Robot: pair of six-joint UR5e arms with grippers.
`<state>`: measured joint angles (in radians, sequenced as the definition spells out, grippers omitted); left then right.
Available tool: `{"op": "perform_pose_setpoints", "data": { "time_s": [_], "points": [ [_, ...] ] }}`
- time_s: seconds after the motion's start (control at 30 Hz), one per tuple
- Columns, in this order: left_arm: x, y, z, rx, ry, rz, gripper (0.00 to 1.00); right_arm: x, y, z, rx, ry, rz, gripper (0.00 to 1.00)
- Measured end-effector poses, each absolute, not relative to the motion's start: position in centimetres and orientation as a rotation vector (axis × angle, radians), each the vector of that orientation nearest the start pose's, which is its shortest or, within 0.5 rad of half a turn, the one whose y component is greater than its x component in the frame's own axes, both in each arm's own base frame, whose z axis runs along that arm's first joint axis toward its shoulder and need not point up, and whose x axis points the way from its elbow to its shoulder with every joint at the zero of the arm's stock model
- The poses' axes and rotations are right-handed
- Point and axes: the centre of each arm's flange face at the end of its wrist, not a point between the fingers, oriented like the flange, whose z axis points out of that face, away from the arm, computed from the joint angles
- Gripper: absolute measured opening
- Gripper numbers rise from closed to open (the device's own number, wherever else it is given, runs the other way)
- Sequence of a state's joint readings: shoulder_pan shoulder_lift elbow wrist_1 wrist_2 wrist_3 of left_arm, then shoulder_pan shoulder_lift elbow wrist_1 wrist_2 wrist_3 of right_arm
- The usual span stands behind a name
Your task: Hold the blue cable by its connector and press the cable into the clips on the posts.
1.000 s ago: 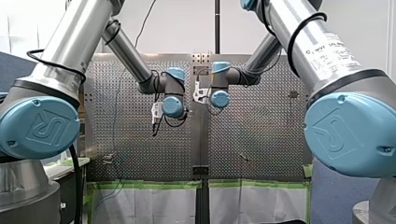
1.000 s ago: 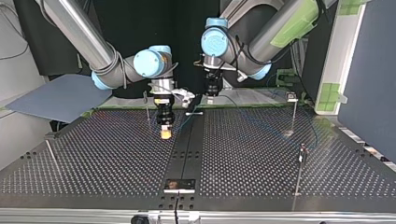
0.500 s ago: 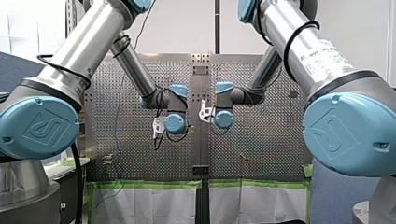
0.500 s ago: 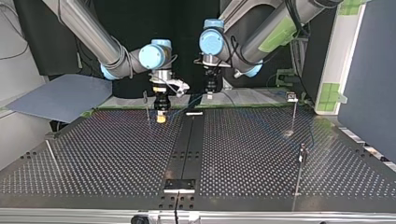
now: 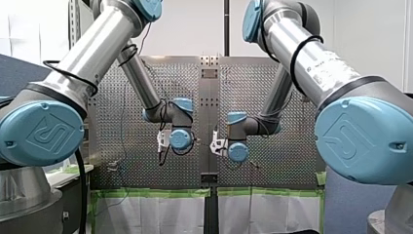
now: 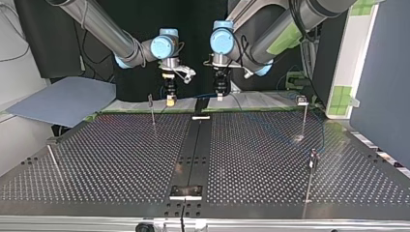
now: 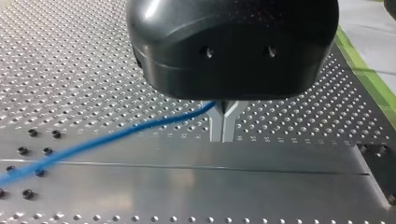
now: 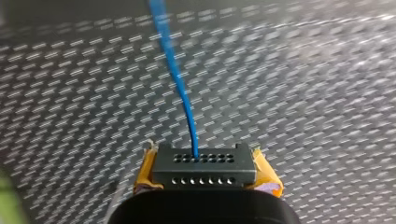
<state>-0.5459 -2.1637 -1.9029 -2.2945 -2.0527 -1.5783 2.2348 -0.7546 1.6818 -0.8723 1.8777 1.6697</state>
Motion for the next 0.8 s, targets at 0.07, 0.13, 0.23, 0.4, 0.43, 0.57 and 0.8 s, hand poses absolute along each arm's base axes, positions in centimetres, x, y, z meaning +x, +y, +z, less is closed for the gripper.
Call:
{"op": "perform_pose_setpoints", "data": {
  "time_s": [0.07,0.13,0.23,0.4,0.43,0.57,0.8],
  "points": [
    [42.9,-36.2,8.8,0.083,1.641,-0.021,0.0,46.7,-42.9,1.9,1.498,-1.138,1.48,0.0],
    [42.9,-36.2,8.0,0.091,1.643,-0.018,0.0,46.0,-42.2,0.1,1.512,-1.156,1.467,0.0],
    [42.9,-36.2,6.9,0.099,1.647,-0.015,0.0,44.9,-41.3,-2.1,1.528,-1.175,1.446,0.0],
    [42.9,-36.2,5.8,0.1,1.646,-0.018,0.0,42.8,-40.2,-5.5,1.56,-1.214,1.425,0.0],
    [42.9,-36.2,5.5,0.103,1.648,-0.017,0.0,42.5,-40.1,-6.0,1.563,-1.223,1.424,0.0],
    [42.7,-36.2,3.7,0.125,1.656,-0.005,0.0,41.0,-39.6,-7.3,1.571,-1.254,1.438,0.0],
    [42.5,-36.5,1.1,0.167,1.664,0.016,0.0,38.1,-39.6,-8.2,1.566,-1.289,1.461,0.0]
  ]
}}
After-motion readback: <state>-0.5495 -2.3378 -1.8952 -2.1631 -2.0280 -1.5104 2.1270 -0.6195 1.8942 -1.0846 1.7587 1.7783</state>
